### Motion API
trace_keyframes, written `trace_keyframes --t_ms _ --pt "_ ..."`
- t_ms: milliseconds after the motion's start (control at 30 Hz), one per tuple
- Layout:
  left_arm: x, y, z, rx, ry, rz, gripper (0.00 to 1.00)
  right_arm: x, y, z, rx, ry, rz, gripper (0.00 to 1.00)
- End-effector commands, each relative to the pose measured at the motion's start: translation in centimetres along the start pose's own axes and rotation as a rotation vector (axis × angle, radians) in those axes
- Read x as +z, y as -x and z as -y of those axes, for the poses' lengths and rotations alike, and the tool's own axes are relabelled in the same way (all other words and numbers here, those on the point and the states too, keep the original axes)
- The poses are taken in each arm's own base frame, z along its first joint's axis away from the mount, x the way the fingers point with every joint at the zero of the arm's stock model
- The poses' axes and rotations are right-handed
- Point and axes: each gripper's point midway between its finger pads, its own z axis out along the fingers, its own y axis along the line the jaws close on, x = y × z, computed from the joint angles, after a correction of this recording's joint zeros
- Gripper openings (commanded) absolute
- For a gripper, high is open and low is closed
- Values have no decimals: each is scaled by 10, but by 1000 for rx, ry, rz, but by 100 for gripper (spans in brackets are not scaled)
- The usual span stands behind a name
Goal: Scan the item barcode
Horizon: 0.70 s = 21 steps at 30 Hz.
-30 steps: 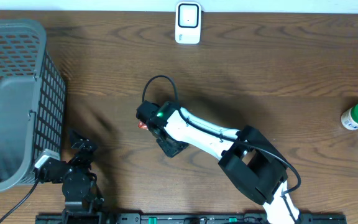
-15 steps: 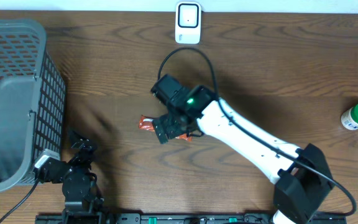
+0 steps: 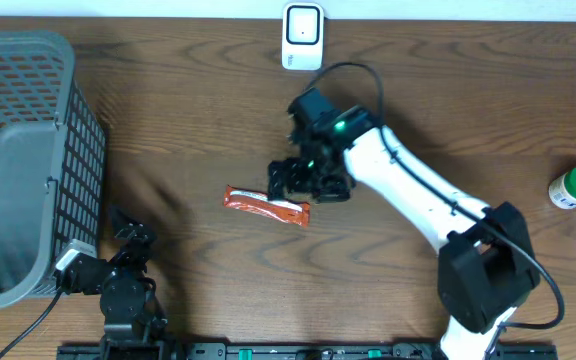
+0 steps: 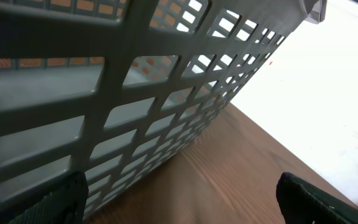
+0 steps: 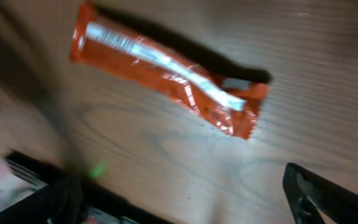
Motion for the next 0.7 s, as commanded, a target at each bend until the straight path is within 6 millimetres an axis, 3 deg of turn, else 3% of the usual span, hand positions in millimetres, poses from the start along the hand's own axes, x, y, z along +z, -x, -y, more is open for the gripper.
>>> trace_keyframes --t_ms 0,267,500,667 --pt "1 -8 -9 21 32 -13 97 2 -8 8 186 56 -68 99" --pt "1 -8 -9 21 32 -13 98 47 -32 44 404 50 -141 99" --pt "1 -8 -9 21 32 -13 97 87 -19 51 435 191 -43 99" --pt "1 -8 -9 21 32 -13 97 113 -29 66 559 234 0 99"
